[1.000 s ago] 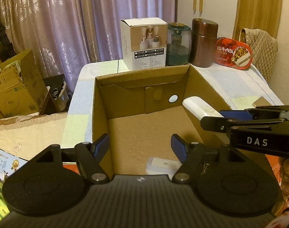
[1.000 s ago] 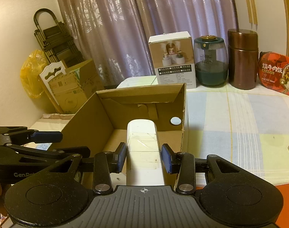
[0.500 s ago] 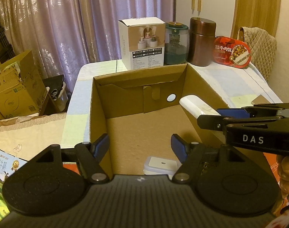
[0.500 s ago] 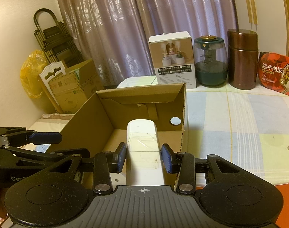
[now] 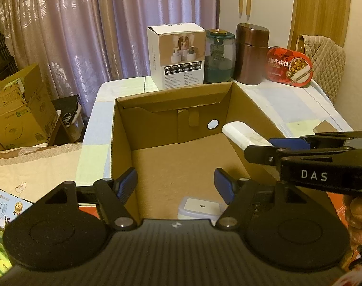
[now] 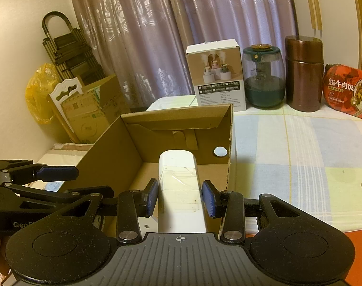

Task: Organize rigid objects
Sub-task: 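Lower the white bar into the box and open the right tool, then withdraw both open tools from the box back toward the mat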

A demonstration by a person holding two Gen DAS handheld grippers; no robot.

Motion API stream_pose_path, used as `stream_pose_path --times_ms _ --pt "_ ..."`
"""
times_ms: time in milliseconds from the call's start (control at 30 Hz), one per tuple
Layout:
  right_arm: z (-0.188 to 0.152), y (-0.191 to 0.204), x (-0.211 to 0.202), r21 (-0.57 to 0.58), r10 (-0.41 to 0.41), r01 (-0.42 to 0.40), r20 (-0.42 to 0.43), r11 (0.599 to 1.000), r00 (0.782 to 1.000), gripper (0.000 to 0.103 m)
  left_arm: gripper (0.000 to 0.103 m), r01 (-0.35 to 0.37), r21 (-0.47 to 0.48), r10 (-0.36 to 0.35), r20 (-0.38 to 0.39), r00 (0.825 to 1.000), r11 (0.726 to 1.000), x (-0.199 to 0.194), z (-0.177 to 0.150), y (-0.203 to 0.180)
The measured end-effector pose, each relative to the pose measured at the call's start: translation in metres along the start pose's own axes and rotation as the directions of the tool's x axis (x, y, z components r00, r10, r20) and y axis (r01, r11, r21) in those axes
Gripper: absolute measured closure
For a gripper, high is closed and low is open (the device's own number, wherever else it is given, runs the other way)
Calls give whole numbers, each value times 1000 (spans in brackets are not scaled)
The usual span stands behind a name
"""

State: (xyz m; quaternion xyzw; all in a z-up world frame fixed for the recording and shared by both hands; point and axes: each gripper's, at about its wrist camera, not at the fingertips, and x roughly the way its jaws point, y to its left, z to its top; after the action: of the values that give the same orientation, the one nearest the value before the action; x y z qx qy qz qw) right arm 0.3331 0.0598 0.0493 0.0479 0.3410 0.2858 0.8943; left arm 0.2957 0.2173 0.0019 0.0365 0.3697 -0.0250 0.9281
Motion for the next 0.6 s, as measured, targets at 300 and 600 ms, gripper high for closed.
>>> stream_pose_path --times_ms 300,600 --pt "1 -6 -2 46 21 -22 23 999 1000 64 36 2 -3 -2 4 1000 1000 0 0 0" --pt "5 -6 -11 48 7 -10 66 999 998 63 36 7 -9 -6 15 1000 1000 -7 -1 -3"
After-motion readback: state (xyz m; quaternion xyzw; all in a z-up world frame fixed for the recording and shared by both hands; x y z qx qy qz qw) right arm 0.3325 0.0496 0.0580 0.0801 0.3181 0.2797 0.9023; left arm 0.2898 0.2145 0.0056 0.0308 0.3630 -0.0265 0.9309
